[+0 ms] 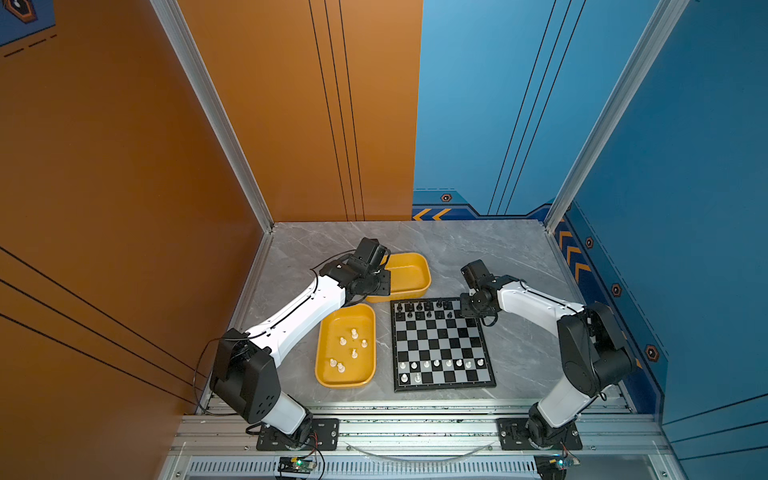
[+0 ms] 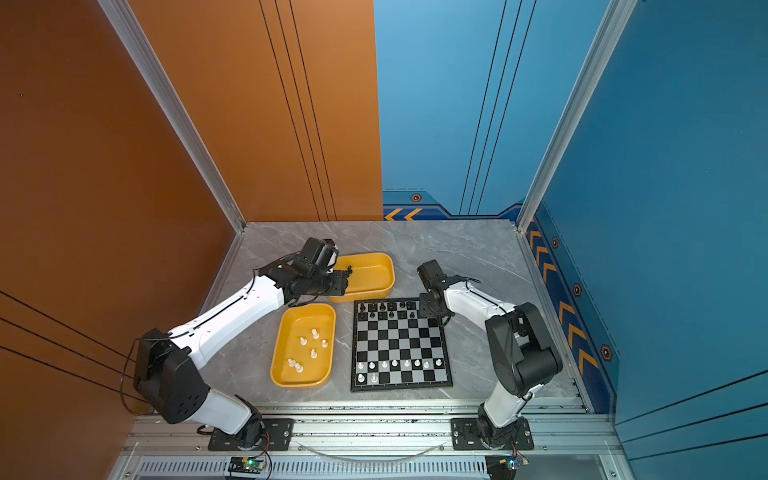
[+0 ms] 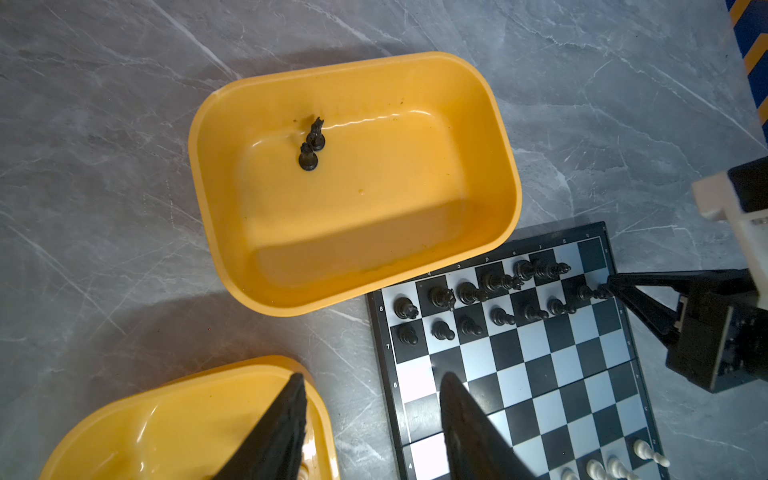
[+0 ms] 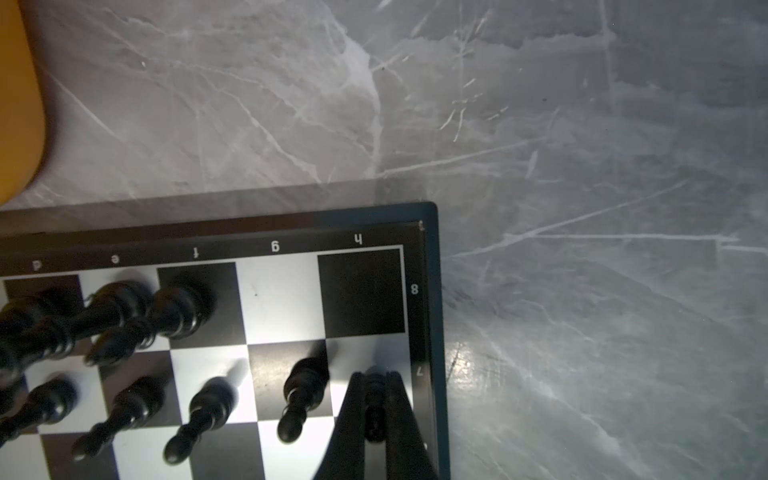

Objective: Set up the chess pieces on the board
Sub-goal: 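Carry the black pawn to the board corner with the right gripper while the left hovers, then lower the black pawn onto its square and open the right gripper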

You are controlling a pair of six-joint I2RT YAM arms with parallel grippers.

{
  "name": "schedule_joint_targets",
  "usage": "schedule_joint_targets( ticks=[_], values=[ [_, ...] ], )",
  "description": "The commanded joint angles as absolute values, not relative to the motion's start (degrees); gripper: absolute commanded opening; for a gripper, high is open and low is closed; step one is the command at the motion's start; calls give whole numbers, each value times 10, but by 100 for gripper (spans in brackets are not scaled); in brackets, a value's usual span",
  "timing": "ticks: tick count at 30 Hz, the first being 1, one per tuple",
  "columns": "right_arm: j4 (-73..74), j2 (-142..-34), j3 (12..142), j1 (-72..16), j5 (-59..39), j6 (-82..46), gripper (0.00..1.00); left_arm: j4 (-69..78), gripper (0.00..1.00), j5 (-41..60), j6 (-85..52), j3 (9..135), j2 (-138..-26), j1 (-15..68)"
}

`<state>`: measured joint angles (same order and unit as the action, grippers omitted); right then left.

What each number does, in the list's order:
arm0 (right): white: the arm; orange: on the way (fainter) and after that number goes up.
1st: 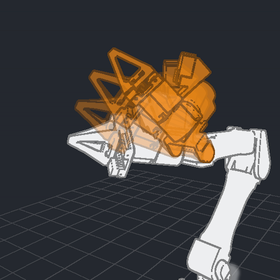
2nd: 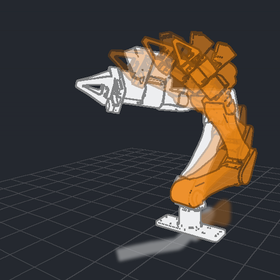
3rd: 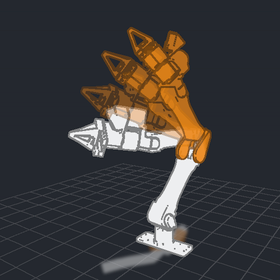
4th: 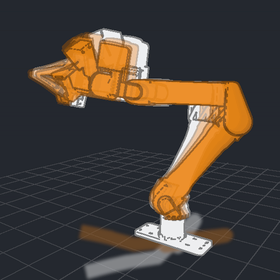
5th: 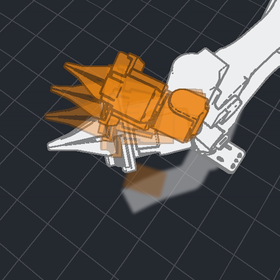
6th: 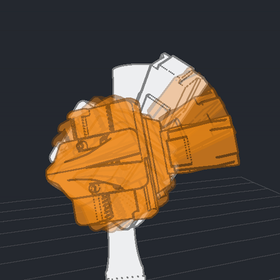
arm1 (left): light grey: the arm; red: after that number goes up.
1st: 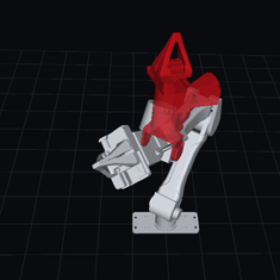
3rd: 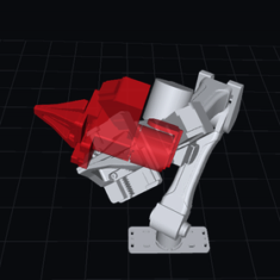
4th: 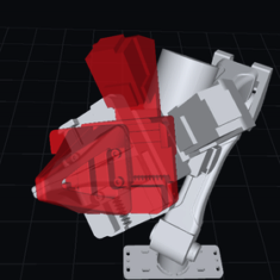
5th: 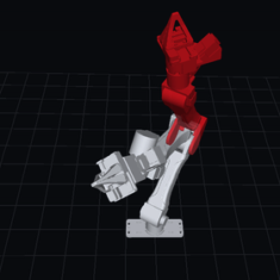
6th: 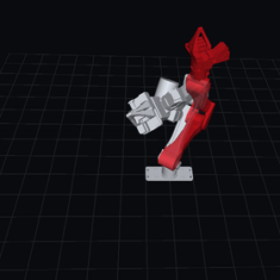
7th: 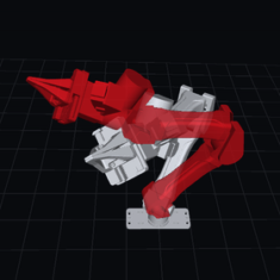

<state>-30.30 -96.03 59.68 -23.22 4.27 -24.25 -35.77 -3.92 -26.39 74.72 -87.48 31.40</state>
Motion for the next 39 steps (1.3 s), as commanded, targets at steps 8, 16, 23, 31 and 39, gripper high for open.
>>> schedule_joint_targets(
  ticks=[8,16,23,31,39],
  values=[
    [-308,-973,614,-230,39,-244,11,-372,53,-43,-252,768,-884,308],
    [-315,-964,622,-230,40,-240,16,-372,53,-40,-250,772,-889,308],
    [-323,-953,630,-230,40,-238,20,-372,53,-38,-249,774,-891,307],
    [-340,-923,637,-229,51,-236,34,-372,53,-41,-247,779,-894,306],
    [-383,-865,681,-229,60,-231,55,-378,54,-67,-243,788,-938,297]
  ],
)
